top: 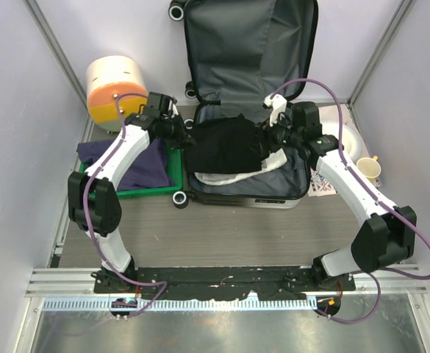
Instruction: Open, take out, and arrange the luggage
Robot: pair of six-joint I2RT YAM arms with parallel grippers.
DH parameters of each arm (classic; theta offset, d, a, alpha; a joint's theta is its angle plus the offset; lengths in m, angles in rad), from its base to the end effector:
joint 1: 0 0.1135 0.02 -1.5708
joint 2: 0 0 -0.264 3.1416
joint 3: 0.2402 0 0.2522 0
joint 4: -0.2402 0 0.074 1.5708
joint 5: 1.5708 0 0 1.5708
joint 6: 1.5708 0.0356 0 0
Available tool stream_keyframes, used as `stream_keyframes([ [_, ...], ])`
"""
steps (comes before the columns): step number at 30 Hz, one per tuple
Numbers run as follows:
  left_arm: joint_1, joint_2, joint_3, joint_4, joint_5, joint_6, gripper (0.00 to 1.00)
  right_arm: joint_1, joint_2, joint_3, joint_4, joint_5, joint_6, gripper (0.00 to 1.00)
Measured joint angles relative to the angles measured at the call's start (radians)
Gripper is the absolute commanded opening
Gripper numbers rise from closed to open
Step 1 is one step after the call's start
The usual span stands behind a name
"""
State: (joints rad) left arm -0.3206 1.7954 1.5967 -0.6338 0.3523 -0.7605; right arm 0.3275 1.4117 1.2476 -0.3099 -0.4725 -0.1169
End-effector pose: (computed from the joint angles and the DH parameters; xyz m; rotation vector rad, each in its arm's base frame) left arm 0.3787 -0.1387 0.3019 -0.3833 2.5158 -0.8930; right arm 0.3013 0.1195 0.3451 -0.7354 1.9062 0.6137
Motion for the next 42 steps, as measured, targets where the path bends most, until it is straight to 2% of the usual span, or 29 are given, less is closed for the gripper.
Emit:
stream_keyframes([
  [6,0.037,-0.014,0.021,-0.134,-0.068,0.203,0.00,-0.037,0.112,-0.005,-0.037,0.035,-0.056,0.66],
  [13,0.042,-0.031,-0.004,-0.163,-0.087,0.302,0.00,-0.098,0.320,0.055,-0.051,-0.019,0.040,0.66],
  [18,0.041,-0.030,-0.004,-0.199,-0.083,0.325,0.00,-0.124,0.343,0.059,-0.062,-0.076,0.119,0.67],
  [24,0.041,0.010,0.066,-0.249,-0.099,0.323,0.00,-0.146,0.345,0.127,-0.082,-0.148,0.164,0.67],
  [32,0.034,0.047,0.154,-0.274,-0.152,0.318,0.00,-0.148,0.356,0.175,-0.120,-0.171,0.170,0.67],
  [42,0.005,0.061,0.167,-0.256,-0.187,0.260,0.00,-0.146,0.415,0.175,-0.153,-0.204,0.176,0.70],
])
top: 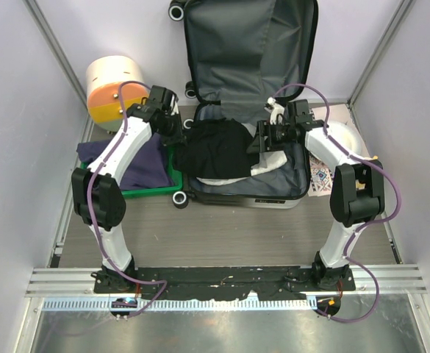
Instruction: Open, take out, and arrange the luggage
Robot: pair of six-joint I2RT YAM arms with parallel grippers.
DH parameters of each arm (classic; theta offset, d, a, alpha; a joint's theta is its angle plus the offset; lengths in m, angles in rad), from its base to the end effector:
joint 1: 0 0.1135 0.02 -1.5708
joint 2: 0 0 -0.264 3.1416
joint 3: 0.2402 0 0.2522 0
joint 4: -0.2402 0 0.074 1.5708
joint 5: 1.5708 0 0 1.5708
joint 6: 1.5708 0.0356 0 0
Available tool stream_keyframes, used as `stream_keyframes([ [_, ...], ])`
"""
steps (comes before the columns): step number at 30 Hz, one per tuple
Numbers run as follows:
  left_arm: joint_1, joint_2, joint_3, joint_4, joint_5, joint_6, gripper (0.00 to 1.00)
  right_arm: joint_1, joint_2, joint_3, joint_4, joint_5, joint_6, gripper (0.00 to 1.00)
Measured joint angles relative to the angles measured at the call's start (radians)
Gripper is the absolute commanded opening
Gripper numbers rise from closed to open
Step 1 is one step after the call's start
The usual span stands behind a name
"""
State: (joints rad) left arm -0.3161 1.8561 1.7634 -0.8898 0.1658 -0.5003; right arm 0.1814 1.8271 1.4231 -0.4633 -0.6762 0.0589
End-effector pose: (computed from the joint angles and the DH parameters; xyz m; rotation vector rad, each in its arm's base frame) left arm 0.3825 -0.1313 0.3131 -0.1752 2.6138 -0.5147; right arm 0.3910 0.0944 0.2501 -0.4500 2.3450 0.9308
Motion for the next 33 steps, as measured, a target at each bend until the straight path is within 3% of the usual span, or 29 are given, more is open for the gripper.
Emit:
stream_keyframes([
  [14,-0.007,-0.015,-0.020,0.066,-0.007,-0.003,0.00,0.097,0.042,-0.043,0.039,0.010,-0.007,0.73],
  [17,-0.009,-0.035,-0.054,0.085,-0.008,0.003,0.00,0.108,0.077,-0.034,0.045,0.039,-0.009,0.58],
  [18,-0.010,-0.039,-0.061,0.088,-0.008,0.004,0.00,0.108,0.088,-0.030,0.046,0.046,-0.010,0.38],
  [21,-0.011,-0.051,-0.077,0.095,-0.009,0.013,0.00,0.107,0.106,-0.022,0.050,0.061,-0.008,0.05],
  [22,-0.011,-0.053,-0.079,0.096,-0.009,0.016,0.00,0.105,0.106,-0.019,0.048,0.061,-0.011,0.01],
  [33,-0.013,-0.124,-0.079,0.077,-0.087,0.195,0.00,0.133,0.038,0.063,-0.015,0.033,-0.025,0.01],
])
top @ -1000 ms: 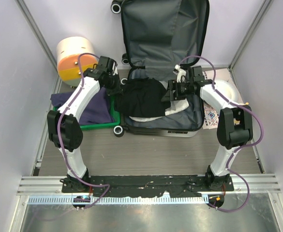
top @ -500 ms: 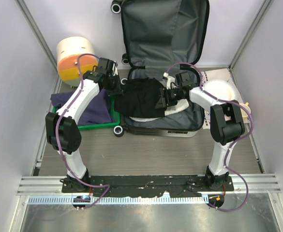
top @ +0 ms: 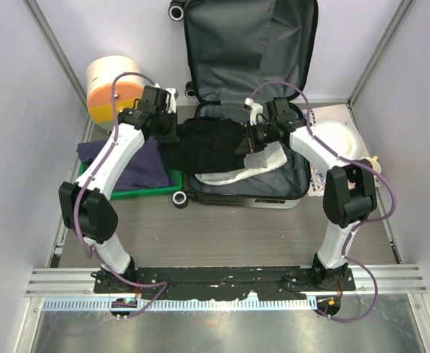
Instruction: Open, take out, and arrange the luggage
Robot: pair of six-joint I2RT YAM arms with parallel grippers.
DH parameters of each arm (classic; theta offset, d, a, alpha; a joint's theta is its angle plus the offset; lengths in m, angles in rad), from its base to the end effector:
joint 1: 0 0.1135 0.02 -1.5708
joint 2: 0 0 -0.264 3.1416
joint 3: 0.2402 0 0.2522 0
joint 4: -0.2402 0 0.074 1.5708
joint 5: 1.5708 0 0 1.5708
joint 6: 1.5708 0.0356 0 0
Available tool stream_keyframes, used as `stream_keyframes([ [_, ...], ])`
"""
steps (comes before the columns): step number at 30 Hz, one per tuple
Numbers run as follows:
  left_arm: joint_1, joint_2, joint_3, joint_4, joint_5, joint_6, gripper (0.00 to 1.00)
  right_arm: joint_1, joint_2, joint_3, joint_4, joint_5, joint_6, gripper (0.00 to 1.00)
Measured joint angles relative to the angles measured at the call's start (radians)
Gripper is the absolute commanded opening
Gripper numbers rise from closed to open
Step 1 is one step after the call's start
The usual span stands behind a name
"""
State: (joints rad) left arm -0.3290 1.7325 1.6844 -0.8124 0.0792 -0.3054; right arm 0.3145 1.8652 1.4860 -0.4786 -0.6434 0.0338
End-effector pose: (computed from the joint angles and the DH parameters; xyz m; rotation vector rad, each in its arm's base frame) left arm 0.3601 -0.1259 0.3392 0.0653 2.4635 -0.3778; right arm 0.3865 0.1482 0.2537 -0.6281 2.3251 0.9387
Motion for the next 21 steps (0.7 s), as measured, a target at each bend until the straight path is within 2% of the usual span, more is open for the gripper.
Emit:
stream_keyframes([
  [6,0.036,-0.089,0.000,-0.029,-0.060,0.140,0.00,0.089,-0.042,0.057,0.006,-0.013,-0.001,0.01],
  [12,0.193,-0.140,0.000,-0.047,-0.058,0.257,0.00,0.190,-0.015,0.130,0.068,-0.013,0.048,0.01],
  [15,0.283,-0.142,0.000,-0.055,-0.058,0.315,0.00,0.253,0.058,0.211,0.141,-0.005,0.094,0.01],
  [21,0.468,-0.142,-0.056,-0.022,-0.069,0.421,0.00,0.397,0.304,0.422,0.271,0.025,0.209,0.01],
])
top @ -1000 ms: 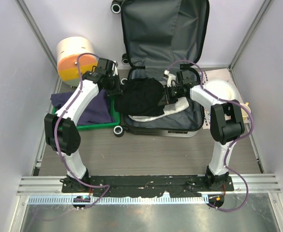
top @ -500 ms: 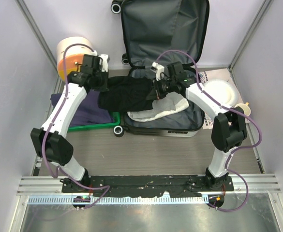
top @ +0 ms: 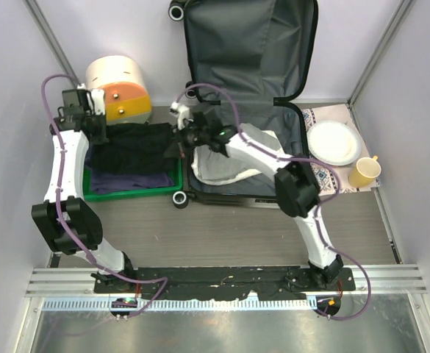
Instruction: Open, take out, and arrange the luggage
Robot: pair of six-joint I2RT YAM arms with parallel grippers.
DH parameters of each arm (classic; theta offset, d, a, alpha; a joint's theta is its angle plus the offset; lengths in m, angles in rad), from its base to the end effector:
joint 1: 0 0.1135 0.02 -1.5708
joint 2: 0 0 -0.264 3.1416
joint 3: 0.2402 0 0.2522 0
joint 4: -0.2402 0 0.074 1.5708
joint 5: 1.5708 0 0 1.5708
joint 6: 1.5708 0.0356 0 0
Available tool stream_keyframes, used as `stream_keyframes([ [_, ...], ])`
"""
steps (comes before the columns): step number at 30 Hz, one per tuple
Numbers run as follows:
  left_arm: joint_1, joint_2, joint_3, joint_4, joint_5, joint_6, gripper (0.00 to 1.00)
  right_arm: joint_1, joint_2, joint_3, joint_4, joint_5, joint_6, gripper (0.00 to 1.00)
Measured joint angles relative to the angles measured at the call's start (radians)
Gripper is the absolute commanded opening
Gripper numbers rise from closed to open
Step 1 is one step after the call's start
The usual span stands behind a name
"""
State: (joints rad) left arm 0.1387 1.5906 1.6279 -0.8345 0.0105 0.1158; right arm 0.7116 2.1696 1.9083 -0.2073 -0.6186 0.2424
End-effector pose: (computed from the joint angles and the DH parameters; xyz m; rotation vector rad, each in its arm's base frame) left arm 0.3411 0.0472 0.3681 -0.0221 2.3706 0.1102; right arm 0.3749 0.3505 0.2797 -0.9015 1.9732 1.2050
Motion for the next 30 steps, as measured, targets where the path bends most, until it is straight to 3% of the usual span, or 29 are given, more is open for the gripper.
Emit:
stream_keyframes([
  [2,0.049,0.010,-0.054,0.021,-0.002,0.036,0.00,0.033,0.083,0.051,0.027,0.008,0.032,0.11],
  [3,0.069,0.020,-0.079,0.028,0.000,0.055,0.00,0.050,0.129,0.077,0.032,0.012,0.051,0.23],
  [4,0.082,0.034,-0.100,0.034,0.002,0.074,0.07,0.066,0.168,0.092,0.041,0.016,0.064,0.47],
  [5,0.093,0.051,-0.119,0.039,0.002,0.087,0.32,0.080,0.198,0.096,0.042,0.021,0.076,0.54],
  [7,0.114,0.095,-0.137,0.035,0.008,0.119,0.62,0.097,0.234,0.096,0.026,0.032,0.085,0.65],
  [8,0.121,0.119,-0.137,0.031,0.010,0.130,0.76,0.100,0.238,0.096,0.017,0.038,0.086,0.66],
  [11,0.143,0.161,-0.124,0.004,0.027,0.147,1.00,0.089,0.222,0.095,-0.004,0.050,0.077,0.66],
  [16,0.164,0.150,-0.005,-0.063,0.153,0.152,1.00,0.002,0.117,0.090,-0.054,0.046,0.059,0.67],
  [19,0.124,0.116,0.111,-0.080,0.229,0.159,1.00,-0.113,-0.032,0.028,-0.129,0.055,0.002,0.67],
  [22,0.001,0.074,0.196,-0.094,0.290,0.186,0.96,-0.244,-0.179,-0.058,-0.167,0.066,-0.055,0.66],
  [25,-0.206,0.063,0.262,-0.101,0.354,0.180,0.92,-0.379,-0.299,-0.182,-0.191,0.088,-0.092,0.65],
  [30,-0.497,0.104,0.269,-0.101,0.414,0.092,0.91,-0.460,-0.322,-0.323,-0.234,0.145,-0.144,0.64],
])
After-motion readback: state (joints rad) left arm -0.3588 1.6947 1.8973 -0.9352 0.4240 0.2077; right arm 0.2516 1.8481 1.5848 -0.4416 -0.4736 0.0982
